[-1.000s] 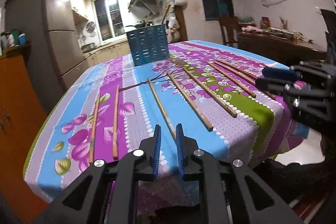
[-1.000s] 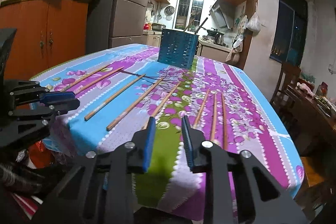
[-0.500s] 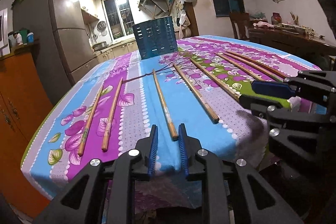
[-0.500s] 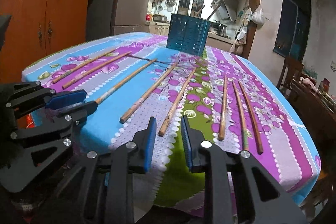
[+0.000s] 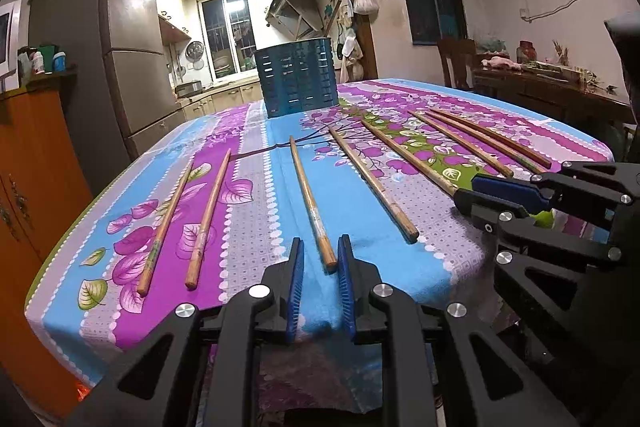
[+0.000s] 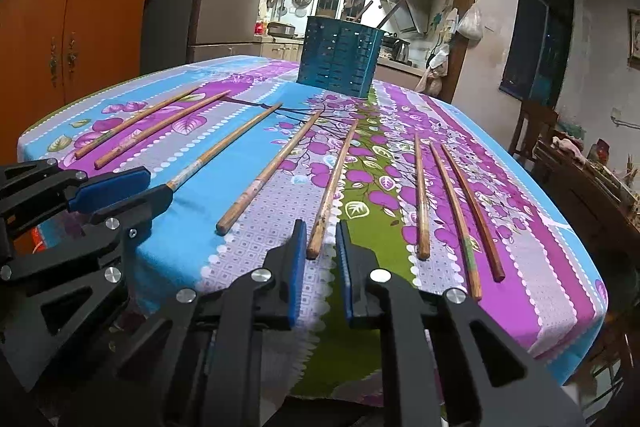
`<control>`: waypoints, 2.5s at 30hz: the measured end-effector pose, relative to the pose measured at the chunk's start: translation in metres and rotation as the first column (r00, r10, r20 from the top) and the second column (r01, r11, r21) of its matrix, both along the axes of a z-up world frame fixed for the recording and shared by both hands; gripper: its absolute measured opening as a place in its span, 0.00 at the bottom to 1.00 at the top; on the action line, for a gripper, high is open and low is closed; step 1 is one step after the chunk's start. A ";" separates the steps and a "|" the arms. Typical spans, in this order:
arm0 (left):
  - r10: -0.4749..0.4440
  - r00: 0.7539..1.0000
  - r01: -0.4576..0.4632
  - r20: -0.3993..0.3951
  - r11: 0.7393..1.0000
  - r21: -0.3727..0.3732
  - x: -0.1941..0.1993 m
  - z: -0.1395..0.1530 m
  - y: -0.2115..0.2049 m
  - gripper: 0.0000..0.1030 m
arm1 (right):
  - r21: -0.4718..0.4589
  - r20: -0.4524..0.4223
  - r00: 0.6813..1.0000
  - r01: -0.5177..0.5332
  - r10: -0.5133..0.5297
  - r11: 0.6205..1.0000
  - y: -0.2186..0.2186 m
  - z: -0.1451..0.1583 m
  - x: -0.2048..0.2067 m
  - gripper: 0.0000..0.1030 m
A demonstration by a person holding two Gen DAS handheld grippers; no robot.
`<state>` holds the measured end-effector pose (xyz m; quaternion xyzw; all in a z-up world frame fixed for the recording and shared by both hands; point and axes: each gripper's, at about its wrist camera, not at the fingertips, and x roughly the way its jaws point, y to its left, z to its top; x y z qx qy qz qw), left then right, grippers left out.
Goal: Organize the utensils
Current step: 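Move both grippers back down to the remaining chopsticks, then close the left gripper on a chopstick while the right gripper grasps another, then lift both chopsticks and carry them over the blue holder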
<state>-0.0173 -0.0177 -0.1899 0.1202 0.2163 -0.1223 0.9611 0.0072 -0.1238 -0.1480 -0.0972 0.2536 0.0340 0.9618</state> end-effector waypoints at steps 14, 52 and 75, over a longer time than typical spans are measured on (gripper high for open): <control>0.004 1.000 -0.004 0.008 1.000 -0.027 0.001 0.005 0.004 0.08 | 0.036 0.053 0.998 0.012 -0.014 0.999 -0.011 0.011 -0.008 0.05; -0.051 0.969 0.086 0.242 0.987 -0.136 0.014 0.156 0.027 0.07 | -0.106 0.484 0.865 -0.095 0.135 0.990 -0.016 0.145 -0.023 0.04; -0.180 0.982 0.190 0.062 0.951 -0.245 0.130 0.247 0.042 0.07 | 0.102 0.287 0.941 -0.218 0.181 0.971 -0.054 0.241 0.098 0.05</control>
